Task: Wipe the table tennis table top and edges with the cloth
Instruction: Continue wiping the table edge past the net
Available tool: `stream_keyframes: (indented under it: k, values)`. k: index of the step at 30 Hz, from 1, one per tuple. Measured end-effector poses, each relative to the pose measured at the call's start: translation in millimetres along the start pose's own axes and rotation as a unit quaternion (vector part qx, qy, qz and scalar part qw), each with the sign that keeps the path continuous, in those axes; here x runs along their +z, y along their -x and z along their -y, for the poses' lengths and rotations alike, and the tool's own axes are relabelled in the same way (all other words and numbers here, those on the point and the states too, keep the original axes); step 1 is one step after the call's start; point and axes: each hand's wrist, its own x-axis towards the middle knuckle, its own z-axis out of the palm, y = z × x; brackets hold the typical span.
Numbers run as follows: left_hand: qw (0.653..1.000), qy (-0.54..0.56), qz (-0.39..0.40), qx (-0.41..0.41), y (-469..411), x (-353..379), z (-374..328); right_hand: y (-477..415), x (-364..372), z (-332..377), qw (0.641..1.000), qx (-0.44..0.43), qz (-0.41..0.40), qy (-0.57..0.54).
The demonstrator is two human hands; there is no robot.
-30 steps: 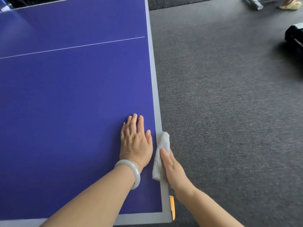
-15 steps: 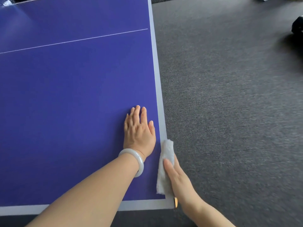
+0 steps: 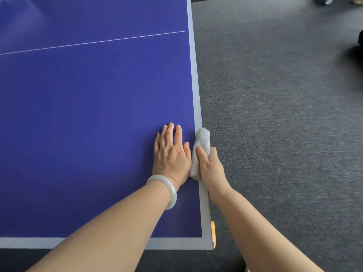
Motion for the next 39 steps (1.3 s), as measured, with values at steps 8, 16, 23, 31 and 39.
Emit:
stream_keyframes:
  k: [8, 16, 23, 31, 39]
  values:
    - [1.0, -0.009, 0.01, 0.004, -1, -2, -2, 4, 4, -9, 0.996, 0.021, -0.009, 0.086]
    - [0.996, -0.06, 0.057, 0.009, -5, -24, -10, -127, 15, 51, 0.996, 0.038, 0.005, 0.085]
    - [0.999, -0.013, 0.023, 0.026, -110, -28, -10, -124, 11, 47, 0.998, 0.012, 0.012, 0.053]
    - [0.998, -0.011, -0.002, -0.064, -154, 2, -5, -123, 14, 31, 0.998, -0.062, 0.031, 0.003]
    - [0.997, -0.017, -0.001, -0.075, -154, 3, -8, -253, 22, 109, 0.998, -0.011, 0.058, -0.011]
